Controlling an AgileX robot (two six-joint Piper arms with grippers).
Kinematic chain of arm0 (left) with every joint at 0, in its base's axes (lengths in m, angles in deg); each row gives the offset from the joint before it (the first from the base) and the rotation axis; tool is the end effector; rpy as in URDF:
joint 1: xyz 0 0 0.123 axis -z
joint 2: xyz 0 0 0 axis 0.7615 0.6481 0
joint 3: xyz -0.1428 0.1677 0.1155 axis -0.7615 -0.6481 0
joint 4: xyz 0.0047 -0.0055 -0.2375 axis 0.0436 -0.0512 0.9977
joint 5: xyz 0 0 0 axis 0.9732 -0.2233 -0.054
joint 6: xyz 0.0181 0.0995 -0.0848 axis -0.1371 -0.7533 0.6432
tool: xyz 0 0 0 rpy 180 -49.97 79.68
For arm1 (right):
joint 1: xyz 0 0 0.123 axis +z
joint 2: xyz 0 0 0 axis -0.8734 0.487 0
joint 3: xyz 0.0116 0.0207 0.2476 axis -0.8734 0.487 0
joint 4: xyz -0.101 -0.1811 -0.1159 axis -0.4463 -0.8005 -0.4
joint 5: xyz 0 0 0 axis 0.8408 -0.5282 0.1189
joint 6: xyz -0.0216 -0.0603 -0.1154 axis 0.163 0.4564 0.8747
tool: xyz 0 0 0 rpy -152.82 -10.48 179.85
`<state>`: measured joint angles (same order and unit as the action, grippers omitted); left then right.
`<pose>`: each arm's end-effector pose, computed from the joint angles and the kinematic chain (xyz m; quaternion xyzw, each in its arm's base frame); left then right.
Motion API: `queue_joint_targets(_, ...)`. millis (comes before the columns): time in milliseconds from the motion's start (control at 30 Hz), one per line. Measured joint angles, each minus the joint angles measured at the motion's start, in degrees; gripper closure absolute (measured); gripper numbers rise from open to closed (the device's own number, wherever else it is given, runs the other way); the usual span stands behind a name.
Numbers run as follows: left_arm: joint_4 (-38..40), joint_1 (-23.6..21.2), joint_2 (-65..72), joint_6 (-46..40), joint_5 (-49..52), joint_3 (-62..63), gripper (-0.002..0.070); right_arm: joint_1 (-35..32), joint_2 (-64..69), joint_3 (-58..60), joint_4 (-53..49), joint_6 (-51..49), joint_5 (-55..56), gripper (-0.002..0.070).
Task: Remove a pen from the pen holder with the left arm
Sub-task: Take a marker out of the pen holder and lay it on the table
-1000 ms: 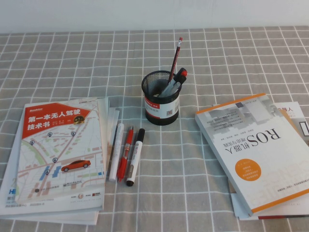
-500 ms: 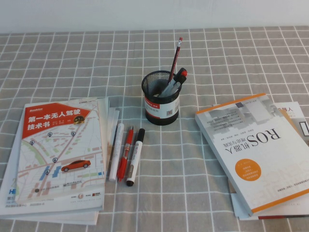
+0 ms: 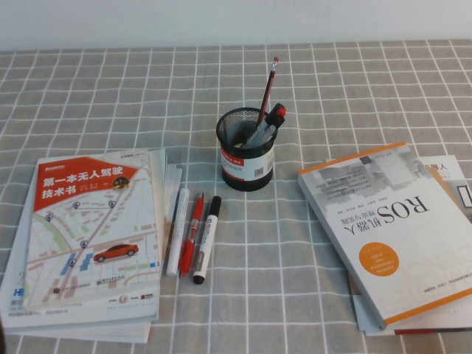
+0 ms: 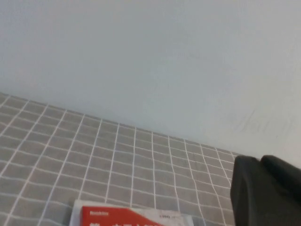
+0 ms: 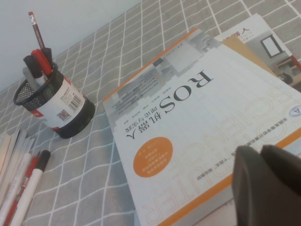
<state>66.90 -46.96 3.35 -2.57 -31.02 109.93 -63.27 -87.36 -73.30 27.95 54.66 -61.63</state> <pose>0.1433 -0.0155 0.3179 -0.0521 0.7260 -0.1258 0.6741 0.1127 0.0260 0.1647 0.1671 0.7753 0.2444 0.5579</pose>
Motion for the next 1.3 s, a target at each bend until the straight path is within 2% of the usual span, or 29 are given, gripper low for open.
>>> queue_joint_targets(100, -0.4, 0.0, 8.4, -1.1, -2.0, 6.8, 0.0677, 0.0, 0.0, 0.0, 0.0, 0.0, 0.0, 0.0689)
queue_joint_targets(200, 2.5, 0.0, 16.2, -0.3, -6.9, 10.6, 0.0677, 0.0, 0.0, 0.0, 0.0, 0.0, 0.0, 0.0689)
queue_joint_targets(300, 4.5, 0.9, 23.7, -2.9, -4.9, 14.9, 0.0678, 0.0, 0.0, 0.0, 0.0, 0.0, 0.0, 0.0689)
queue_joint_targets(433, 5.8, 7.4, 36.1, -11.5, 3.0, 23.2, 0.0677, 0.0, 0.0, 0.0, 0.0, 0.0, 0.0, 0.0689)
queue_joint_targets(567, 5.7, 14.9, 48.5, -19.0, 6.6, 31.2, 0.0664, 0.0, 0.0, 0.0, 0.0, 0.0, 0.0, 0.0689)
queue_joint_targets(667, 5.6, 19.0, 56.2, -26.7, 8.0, 36.7, 0.0582, 0.0, 0.0, 0.0, 0.0, 0.0, 0.0, 0.0689)
queue_joint_targets(733, 5.6, 20.7, 60.0, -29.7, 8.3, 39.4, 0.0489, 0.0, 0.0, 0.0, 0.0, 0.0, 0.0, 0.0689)
queue_joint_targets(833, 5.6, 22.5, 64.7, -32.0, 8.4, 42.9, 0.0289, 0.0, 0.0, 0.0, 0.0, 0.0, 0.0, 0.0689)
queue_joint_targets(933, 8.0, 23.4, 67.9, -32.7, 8.3, 45.1, 0.0155, 0.0, 0.0, 0.0, 0.0, 0.0, 0.0, 0.0689)
queue_joint_targets(1067, 11.8, 24.9, 70.9, -37.3, 8.0, 46.0, 0.0104, 0.0, 0.0, 0.0, 0.0, 0.0, 0.0, 0.0689)
queue_joint_targets(1200, 12.5, 28.0, 74.2, -45.7, 8.0, 46.0, 0.0109, 0.0, 0.0, 0.0, 0.0, 0.0, 0.0, 0.0689)
queue_joint_targets(1300, 12.9, 29.9, 76.8, -48.5, 7.6, 46.0, 0.0125, 0.0, 0.0, 0.0, 0.0, 0.0, 0.0, 0.0689)
